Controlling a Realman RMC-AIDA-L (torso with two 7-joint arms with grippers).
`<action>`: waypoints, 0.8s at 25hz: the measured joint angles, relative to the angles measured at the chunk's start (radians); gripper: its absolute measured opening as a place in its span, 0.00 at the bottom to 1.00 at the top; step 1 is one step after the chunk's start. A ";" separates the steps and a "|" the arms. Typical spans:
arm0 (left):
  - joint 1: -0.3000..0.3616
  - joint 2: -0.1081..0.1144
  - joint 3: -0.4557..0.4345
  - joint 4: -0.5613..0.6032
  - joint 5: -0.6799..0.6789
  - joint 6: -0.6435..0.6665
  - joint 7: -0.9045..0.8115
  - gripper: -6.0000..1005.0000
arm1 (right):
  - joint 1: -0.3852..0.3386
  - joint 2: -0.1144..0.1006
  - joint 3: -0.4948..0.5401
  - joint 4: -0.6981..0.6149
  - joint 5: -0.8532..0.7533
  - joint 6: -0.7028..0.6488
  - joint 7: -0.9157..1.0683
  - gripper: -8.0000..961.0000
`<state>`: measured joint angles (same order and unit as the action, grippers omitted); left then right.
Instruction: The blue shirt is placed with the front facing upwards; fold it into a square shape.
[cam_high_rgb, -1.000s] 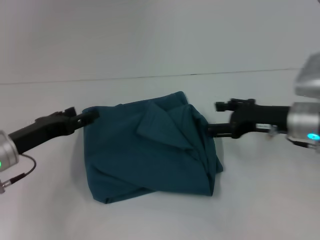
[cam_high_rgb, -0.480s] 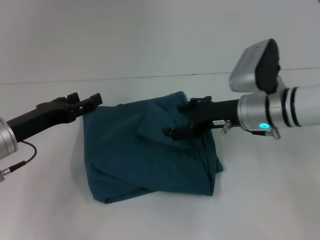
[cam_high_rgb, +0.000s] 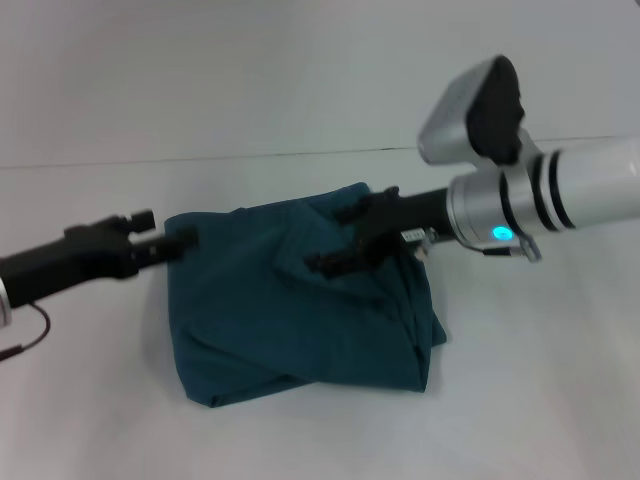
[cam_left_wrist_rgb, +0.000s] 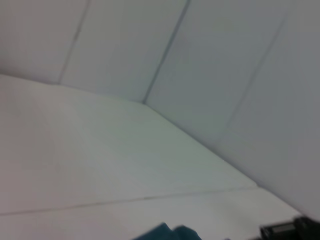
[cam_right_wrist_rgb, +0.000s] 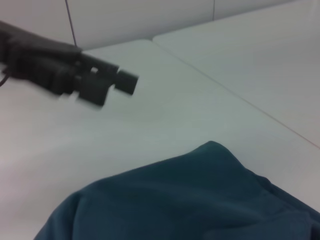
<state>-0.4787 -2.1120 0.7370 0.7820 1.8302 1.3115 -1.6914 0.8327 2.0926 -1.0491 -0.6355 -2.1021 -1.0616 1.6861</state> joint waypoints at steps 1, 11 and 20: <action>-0.001 0.000 -0.005 0.006 0.027 0.016 0.003 0.87 | 0.001 0.000 -0.032 -0.027 -0.007 0.009 0.050 0.94; 0.021 -0.005 -0.018 0.033 0.118 0.071 0.033 0.87 | 0.069 0.003 -0.268 -0.141 -0.164 0.138 0.461 0.94; 0.024 -0.005 -0.039 0.051 0.133 0.123 0.029 0.87 | 0.130 0.005 -0.345 -0.049 -0.207 0.209 0.591 0.94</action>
<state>-0.4550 -2.1173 0.6979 0.8331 1.9636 1.4349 -1.6629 0.9629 2.0975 -1.3942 -0.6848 -2.3092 -0.8523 2.2774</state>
